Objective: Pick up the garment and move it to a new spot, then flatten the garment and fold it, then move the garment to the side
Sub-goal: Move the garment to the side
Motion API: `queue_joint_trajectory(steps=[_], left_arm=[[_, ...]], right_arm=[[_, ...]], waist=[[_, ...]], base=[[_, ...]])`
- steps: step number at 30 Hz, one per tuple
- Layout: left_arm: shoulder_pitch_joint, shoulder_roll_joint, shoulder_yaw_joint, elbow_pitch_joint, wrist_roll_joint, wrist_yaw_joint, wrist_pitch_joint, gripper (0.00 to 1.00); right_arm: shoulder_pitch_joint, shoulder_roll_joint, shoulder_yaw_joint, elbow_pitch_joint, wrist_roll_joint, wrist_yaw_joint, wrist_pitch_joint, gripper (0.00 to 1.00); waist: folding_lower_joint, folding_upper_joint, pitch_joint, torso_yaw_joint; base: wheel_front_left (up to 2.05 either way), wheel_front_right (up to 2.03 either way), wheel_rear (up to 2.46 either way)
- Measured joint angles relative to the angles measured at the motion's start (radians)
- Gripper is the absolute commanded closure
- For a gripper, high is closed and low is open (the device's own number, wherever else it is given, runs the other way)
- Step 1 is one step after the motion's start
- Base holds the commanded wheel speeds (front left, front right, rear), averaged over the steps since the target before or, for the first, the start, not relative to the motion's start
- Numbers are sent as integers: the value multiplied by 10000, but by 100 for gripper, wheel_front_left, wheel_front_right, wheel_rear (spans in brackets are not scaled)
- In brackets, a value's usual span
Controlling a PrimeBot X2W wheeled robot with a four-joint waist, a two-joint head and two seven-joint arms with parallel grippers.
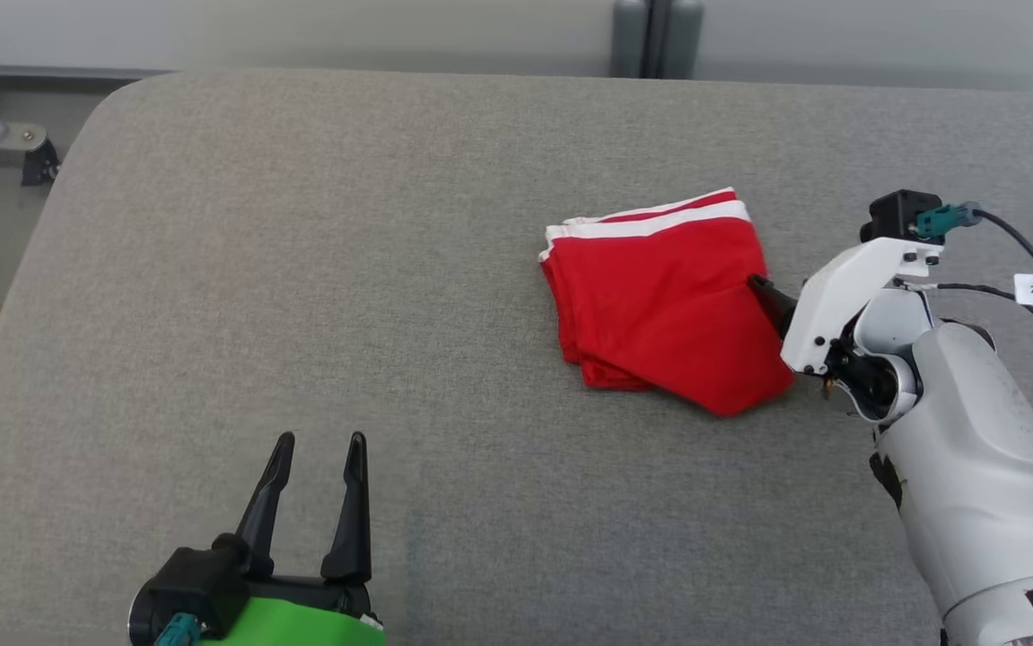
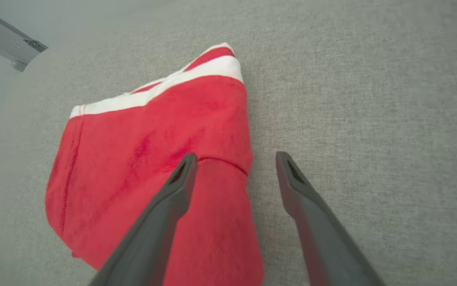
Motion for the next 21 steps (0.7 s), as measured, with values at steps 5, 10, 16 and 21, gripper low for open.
queue_joint_trajectory(steps=[5,10,16,21], left_arm=[[-178,2,-71,25,-54,4,0,0],[-315,4,-8,-52,-144,71,0,0],[-392,-4,198,-159,88,8,0,0],[-502,-4,539,-332,257,-77,-2,0]], right_arm=[[-532,140,-752,1231,-443,0,71,0],[-1104,416,-750,1597,69,0,-171,100],[-1349,491,255,1041,631,0,-667,100],[-1683,-46,857,-167,880,-2,-562,100]], waist=[[0,0,371,569],[0,0,742,730],[0,0,976,139],[0,0,1101,-786]], base=[[0,0,0],[0,0,0],[0,0,0],[0,0,0]])
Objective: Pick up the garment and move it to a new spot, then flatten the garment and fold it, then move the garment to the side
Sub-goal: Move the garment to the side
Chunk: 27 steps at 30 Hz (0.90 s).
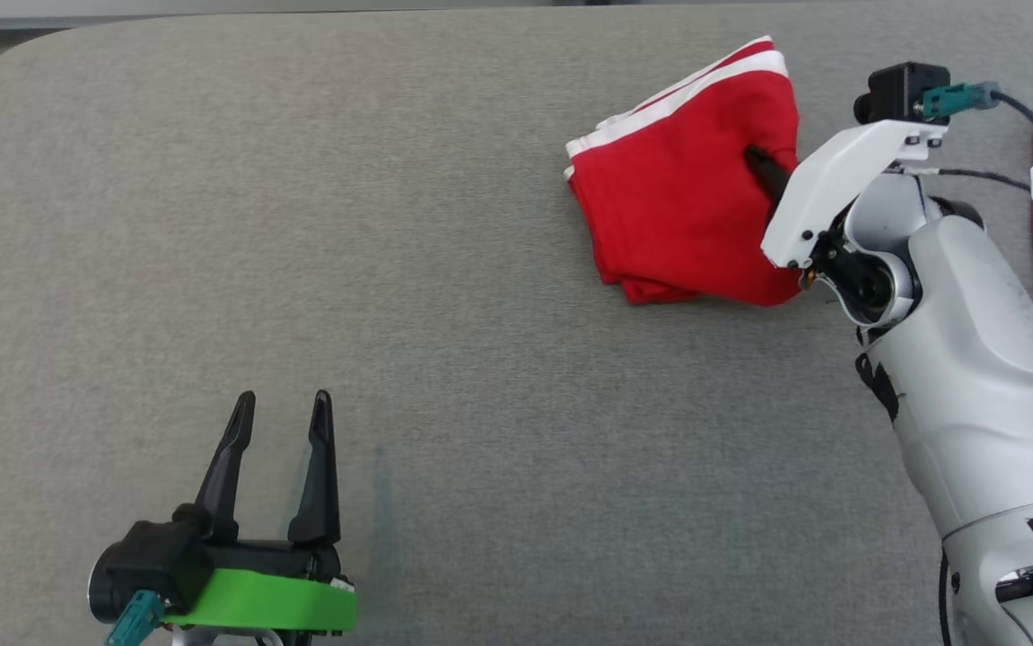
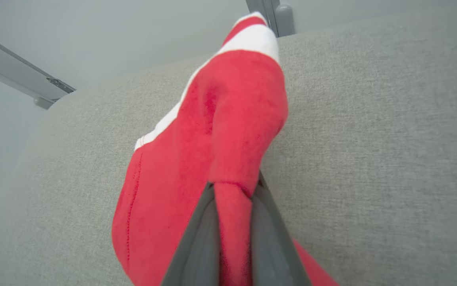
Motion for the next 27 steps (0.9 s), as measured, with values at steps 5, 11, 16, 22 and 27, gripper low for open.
queue_joint_trajectory(steps=[5,11,16,22,27], left_arm=[[-5,-2,111,-127,96,-77,0,0],[-218,-6,33,-165,468,-182,2,0],[-518,-8,35,-136,711,-270,2,0],[-816,-8,-86,54,918,-307,2,0],[-902,2,-194,132,918,-309,2,0]], right_arm=[[156,-637,345,-1444,209,2,577,100],[506,-1404,-525,-2391,-100,2,1127,100],[509,-1824,-1383,-2646,-886,2,1260,100],[-92,-1929,-2374,-2268,-1791,2,1417,100],[-639,-1873,-2694,-1990,-2249,6,1724,100]], waist=[[0,0,-33,-1149],[0,0,-29,-2602],[0,1,214,-3356],[0,0,790,-3549],[0,0,1120,-3139]], base=[[0,0,0],[0,0,0],[0,0,0],[0,0,0],[0,0,0]])
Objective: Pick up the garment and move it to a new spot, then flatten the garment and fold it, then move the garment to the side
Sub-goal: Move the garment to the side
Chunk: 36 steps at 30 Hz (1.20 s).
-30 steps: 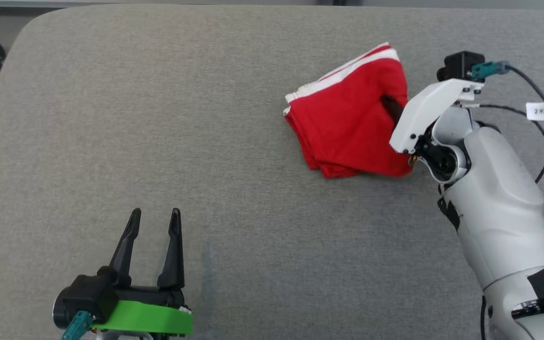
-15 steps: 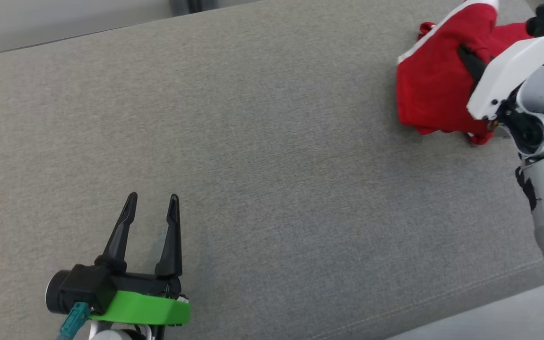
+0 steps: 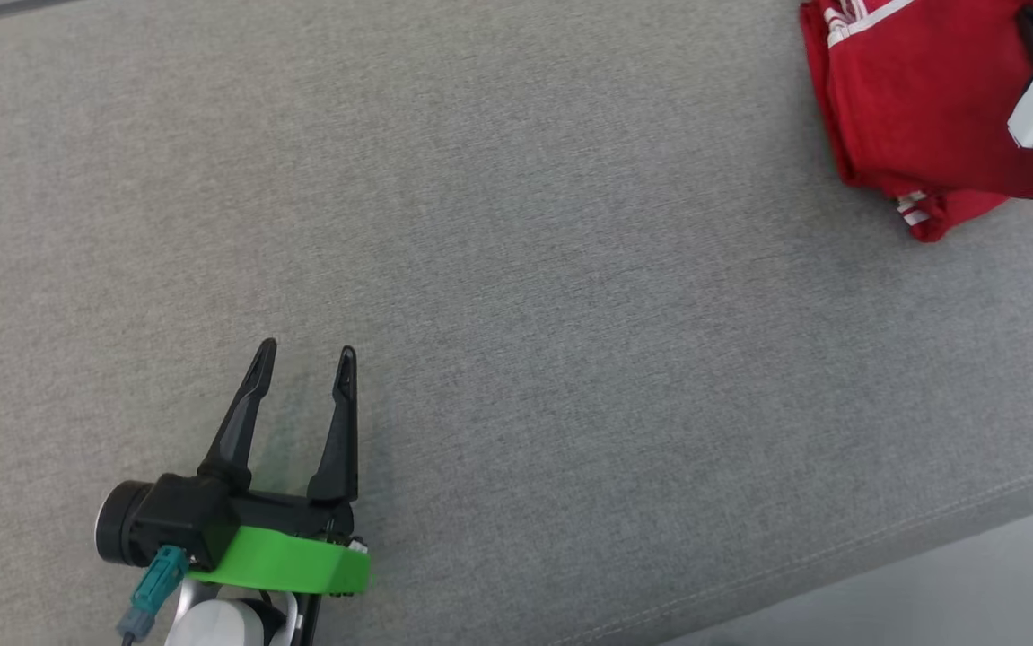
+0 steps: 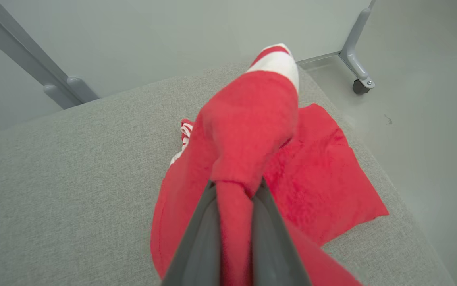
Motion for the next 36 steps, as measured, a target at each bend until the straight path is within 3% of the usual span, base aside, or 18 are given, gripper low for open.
queue_joint_trajectory(steps=[10,17,22,23,25,26,32,36], left_arm=[[6,148,13,31,-54,0,0,0],[8,278,92,27,-40,0,0,0],[-1,378,123,10,12,0,0,0],[-4,410,128,12,12,0,0,0],[-11,453,132,12,12,0,0,0],[-31,518,142,12,12,0,0,0],[-116,560,180,25,12,0,0,0],[-112,539,228,92,8,0,0,0]], right_arm=[[-478,-608,-581,527,-817,-2,989,100],[-399,-1216,-821,477,-1227,-2,1630,100],[-166,-1375,-1212,449,-1720,-2,1498,100],[-132,-1388,-1344,449,-1879,-2,1356,97],[-49,-1400,-1555,443,-2224,-2,1051,20],[83,-1423,-1732,464,-2832,0,734,0],[303,-1356,-2015,593,-3875,0,-136,0],[399,-1191,-1912,566,-3927,0,-1091,0]], waist=[[0,0,432,600],[0,0,562,537],[0,0,711,460],[0,0,751,444],[0,0,825,415],[0,0,908,384],[0,0,1020,318],[0,0,860,301]], base=[[0,0,0],[0,0,0],[0,0,0],[0,0,0],[0,0,0],[0,0,0],[0,0,0],[0,0,0]])
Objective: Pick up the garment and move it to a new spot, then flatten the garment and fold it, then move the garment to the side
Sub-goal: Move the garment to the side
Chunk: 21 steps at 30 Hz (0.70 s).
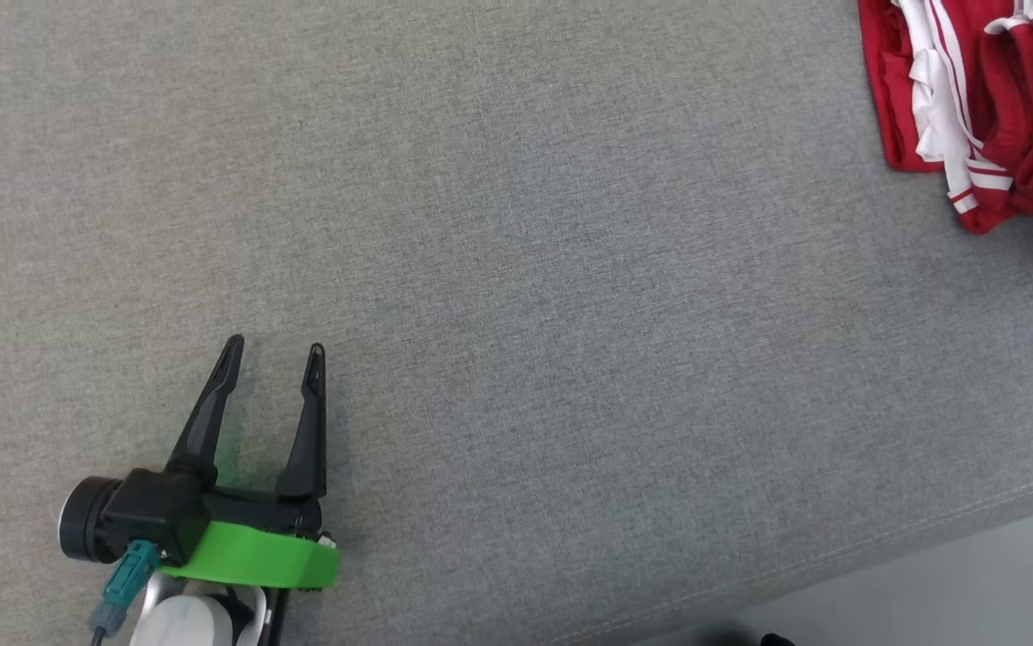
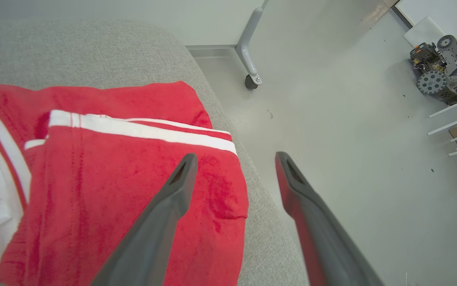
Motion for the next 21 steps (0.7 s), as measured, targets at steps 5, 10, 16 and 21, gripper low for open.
queue_joint_trajectory(steps=[5,10,16,21], left_arm=[[84,-198,123,-8,-81,0,0,0],[459,-376,389,12,-146,0,0,0],[1199,-506,880,142,-186,8,0,0],[1986,-523,1131,251,-368,474,0,0]], right_arm=[[150,362,489,-570,564,0,-1883,0],[1164,585,1626,-1580,1018,4,-3724,0],[3377,1060,2656,-2943,1856,4,-5567,0],[5613,1605,3158,-3457,1967,6,-6658,0]], waist=[[0,0,-430,22],[0,0,-1102,99],[0,-1,-2075,304],[0,0,-2973,554]], base=[[0,0,0],[0,0,0],[0,0,0],[0,0,0]])
